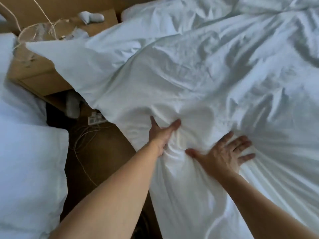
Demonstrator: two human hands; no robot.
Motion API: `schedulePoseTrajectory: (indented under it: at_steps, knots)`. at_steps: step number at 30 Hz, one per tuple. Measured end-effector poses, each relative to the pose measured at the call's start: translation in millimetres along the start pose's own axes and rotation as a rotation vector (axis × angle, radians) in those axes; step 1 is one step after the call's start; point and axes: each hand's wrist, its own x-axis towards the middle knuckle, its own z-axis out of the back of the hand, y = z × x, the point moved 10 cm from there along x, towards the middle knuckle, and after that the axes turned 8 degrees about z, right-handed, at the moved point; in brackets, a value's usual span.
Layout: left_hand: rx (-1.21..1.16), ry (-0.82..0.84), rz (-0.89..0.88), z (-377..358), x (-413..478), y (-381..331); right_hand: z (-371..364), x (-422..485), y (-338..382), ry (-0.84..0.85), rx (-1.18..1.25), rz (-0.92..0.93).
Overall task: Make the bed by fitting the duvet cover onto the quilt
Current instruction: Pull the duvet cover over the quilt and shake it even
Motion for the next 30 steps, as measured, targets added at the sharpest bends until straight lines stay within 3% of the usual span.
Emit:
schedulePoseTrajectory:
  at_steps: [6,10,12,15,17,19,21,23,26,28,30]
  knots:
    - [0.13,0.089,0.179,23,59,-9,16,91,87,0.03,0.026,-0.064]
    - [0.176,-0.093,-0.151,58,125,-135,20,126,113,0.003,0.037,-0.109]
    - [0.429,-0.149,-0.297,47,146,-193,22,146,123,-0.015,0.027,-0.113]
    - [1.01,-0.242,-0.326,34,153,-216,31,168,135,-0.05,0.076,-0.131]
    - [1.196,-0.459,-0.586,40,140,-273,48,193,150,-0.062,0.157,-0.168]
    - [1.22,-0.629,-0.794,53,137,-341,66,223,166,-0.084,0.185,-0.192]
    - [1.225,-0.734,-0.808,67,155,-404,76,253,173,-0.106,0.161,-0.205]
    - [1.234,-0.685,-0.82,69,178,-445,79,269,176,-0.12,0.145,-0.212]
    - [1.273,-0.588,-1.059,47,188,-479,83,284,177,-0.144,0.109,-0.241]
    - [1.347,-0.676,-1.137,45,186,-487,96,287,184,-0.194,0.137,-0.258]
    - [1.363,-0.759,-1.111,56,198,-500,130,301,214,-0.348,0.217,-0.161]
